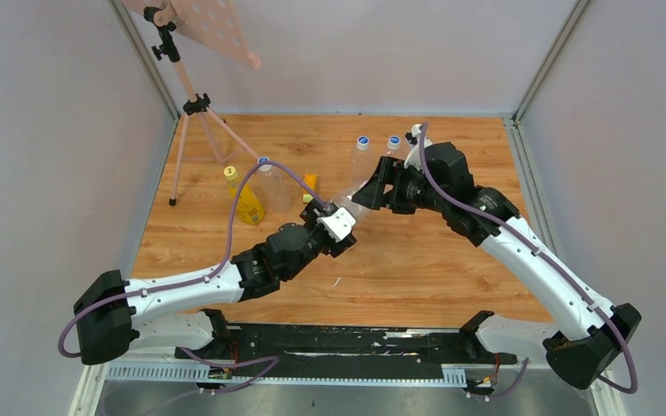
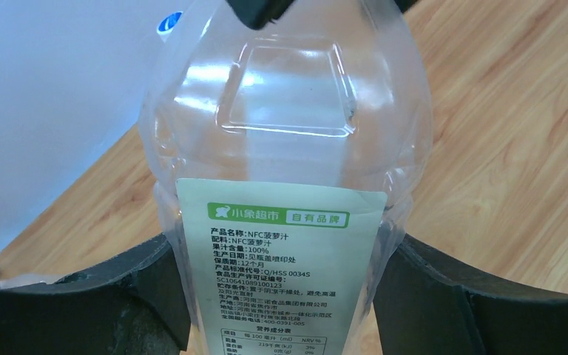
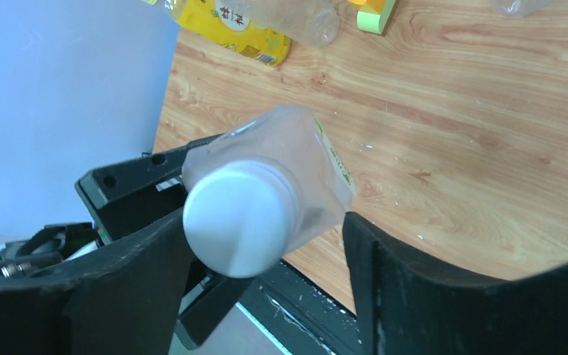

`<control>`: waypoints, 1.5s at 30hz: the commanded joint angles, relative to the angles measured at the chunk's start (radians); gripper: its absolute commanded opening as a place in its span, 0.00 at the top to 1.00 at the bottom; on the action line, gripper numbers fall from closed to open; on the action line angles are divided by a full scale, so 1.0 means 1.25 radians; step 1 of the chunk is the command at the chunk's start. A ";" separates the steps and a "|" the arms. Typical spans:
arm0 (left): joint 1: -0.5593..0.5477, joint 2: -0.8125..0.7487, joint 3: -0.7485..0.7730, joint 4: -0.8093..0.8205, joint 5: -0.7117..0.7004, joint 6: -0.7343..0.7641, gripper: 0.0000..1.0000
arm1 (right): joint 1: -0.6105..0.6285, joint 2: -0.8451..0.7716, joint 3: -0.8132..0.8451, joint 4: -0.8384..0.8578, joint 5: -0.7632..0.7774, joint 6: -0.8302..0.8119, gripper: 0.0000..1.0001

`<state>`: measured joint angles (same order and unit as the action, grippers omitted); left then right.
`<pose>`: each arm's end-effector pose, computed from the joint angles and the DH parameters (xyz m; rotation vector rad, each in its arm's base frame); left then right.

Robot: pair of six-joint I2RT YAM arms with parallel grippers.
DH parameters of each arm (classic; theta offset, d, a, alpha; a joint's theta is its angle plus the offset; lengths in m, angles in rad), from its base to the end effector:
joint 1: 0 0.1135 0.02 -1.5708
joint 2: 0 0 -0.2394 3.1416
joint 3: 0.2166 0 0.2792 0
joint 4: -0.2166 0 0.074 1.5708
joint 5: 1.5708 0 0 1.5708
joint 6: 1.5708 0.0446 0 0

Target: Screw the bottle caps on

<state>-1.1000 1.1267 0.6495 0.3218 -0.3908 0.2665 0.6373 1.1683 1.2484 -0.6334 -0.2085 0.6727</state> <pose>0.1516 -0.2603 0.2399 0.8491 1.4986 -0.2808 0.2302 0.1819 0.3536 -0.0924 2.2752 0.9609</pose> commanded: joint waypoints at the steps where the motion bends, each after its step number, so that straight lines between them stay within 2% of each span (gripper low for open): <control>1: 0.003 -0.017 -0.001 0.084 -0.008 -0.089 1.00 | 0.004 -0.052 0.054 0.022 0.003 -0.070 0.23; 8: 0.080 -0.048 -0.037 -0.006 0.134 -0.204 1.00 | -0.015 -0.095 0.109 0.025 -0.063 -0.227 0.09; 16: 0.228 -0.114 -0.009 -0.066 0.579 -0.265 1.00 | -0.088 -0.133 0.072 0.034 -0.316 -0.564 0.13; 20: 0.272 -0.124 0.023 -0.083 0.748 -0.250 1.00 | -0.148 -0.143 0.050 0.054 -0.502 -0.671 0.17; 24: 0.278 -0.109 0.072 -0.140 0.860 -0.215 1.00 | -0.163 -0.151 0.034 0.076 -0.614 -0.758 0.19; 34: 0.278 -0.088 0.115 -0.159 0.931 -0.191 1.00 | -0.166 -0.098 0.047 0.084 -0.737 -0.799 0.25; 45: 0.279 -0.083 0.125 -0.158 0.937 -0.189 1.00 | -0.166 -0.061 0.064 0.083 -0.788 -0.780 0.36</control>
<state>-0.7567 1.0252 0.7517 0.0944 0.7567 0.0097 0.4351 1.0809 1.2877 -0.5636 -1.1313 -0.2928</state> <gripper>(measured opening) 0.756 0.661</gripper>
